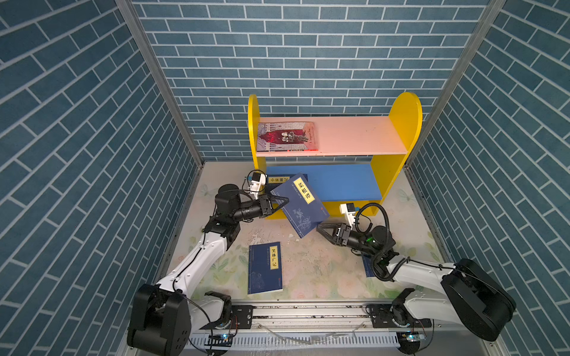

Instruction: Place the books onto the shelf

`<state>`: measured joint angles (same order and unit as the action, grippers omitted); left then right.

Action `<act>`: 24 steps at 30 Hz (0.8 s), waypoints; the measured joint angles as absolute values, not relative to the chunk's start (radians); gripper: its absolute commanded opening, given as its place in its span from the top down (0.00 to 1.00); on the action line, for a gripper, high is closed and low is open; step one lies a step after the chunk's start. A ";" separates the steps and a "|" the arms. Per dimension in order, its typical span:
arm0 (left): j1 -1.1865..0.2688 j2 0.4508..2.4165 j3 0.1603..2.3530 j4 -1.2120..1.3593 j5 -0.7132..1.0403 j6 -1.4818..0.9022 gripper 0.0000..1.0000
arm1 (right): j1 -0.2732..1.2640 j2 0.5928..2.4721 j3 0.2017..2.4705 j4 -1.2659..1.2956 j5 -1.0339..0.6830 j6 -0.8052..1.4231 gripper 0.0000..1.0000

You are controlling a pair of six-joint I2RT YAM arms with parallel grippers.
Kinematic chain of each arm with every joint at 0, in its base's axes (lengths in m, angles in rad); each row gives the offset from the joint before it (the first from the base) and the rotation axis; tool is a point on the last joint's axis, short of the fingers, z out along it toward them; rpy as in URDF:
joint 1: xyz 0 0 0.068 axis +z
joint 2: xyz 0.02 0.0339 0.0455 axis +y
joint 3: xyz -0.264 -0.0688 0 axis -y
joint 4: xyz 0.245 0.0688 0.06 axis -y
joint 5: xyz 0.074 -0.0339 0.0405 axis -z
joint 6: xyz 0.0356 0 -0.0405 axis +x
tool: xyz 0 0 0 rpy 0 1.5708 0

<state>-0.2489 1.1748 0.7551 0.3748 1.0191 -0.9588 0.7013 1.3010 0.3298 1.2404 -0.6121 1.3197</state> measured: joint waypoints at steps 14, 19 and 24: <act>-0.249 1.175 0.740 0.441 1.003 -0.987 1.00 | 0.721 1.405 0.413 1.336 -0.542 1.346 0.40; -0.247 1.174 0.722 0.439 0.981 -0.991 0.98 | 0.725 1.407 0.413 1.339 -0.516 1.343 0.71; -0.246 1.172 0.704 0.423 0.965 -0.987 0.83 | 0.726 1.427 0.414 1.327 -0.516 1.335 0.97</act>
